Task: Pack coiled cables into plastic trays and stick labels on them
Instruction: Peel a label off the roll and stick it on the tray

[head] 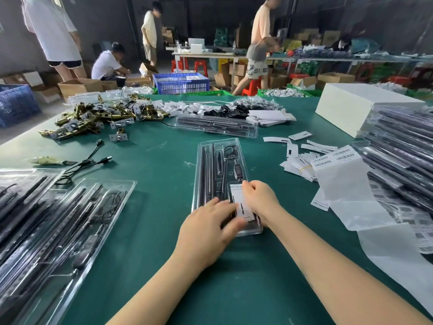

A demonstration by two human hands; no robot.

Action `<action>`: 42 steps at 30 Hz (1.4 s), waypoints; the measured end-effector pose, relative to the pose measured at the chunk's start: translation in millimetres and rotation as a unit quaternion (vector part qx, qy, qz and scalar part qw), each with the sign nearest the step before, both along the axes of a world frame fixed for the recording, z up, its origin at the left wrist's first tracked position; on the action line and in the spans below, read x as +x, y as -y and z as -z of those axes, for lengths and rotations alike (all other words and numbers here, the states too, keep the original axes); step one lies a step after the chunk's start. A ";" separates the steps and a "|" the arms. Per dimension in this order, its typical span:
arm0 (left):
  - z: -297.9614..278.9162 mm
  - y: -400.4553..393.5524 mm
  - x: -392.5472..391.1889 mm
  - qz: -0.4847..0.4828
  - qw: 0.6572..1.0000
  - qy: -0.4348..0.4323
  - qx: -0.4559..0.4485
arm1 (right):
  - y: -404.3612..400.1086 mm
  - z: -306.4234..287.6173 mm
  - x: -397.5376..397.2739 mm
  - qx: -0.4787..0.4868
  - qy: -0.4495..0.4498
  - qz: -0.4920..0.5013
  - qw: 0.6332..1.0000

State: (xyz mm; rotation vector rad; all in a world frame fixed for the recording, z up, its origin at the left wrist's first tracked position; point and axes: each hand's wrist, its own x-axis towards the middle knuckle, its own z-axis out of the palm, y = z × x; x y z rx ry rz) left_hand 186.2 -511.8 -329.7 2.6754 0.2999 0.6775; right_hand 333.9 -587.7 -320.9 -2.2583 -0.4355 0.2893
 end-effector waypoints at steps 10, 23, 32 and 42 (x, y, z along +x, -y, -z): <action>-32.9 -36.3 6.2 -0.077 0.667 -0.039 -0.740 | 16.0 -19.4 -6.5 0.085 0.013 -0.106 0.991; -28.3 -32.5 25.7 -0.105 0.650 0.081 -0.749 | 35.6 -16.0 -5.4 0.097 -0.193 -0.122 0.969; -17.7 -39.1 21.7 -0.126 0.637 0.109 -0.753 | 34.6 -0.7 -32.9 0.158 -0.205 -0.058 0.964; -8.2 -38.1 27.6 -0.139 0.599 0.191 -0.765 | 31.1 1.8 -61.2 0.347 -0.322 0.052 0.879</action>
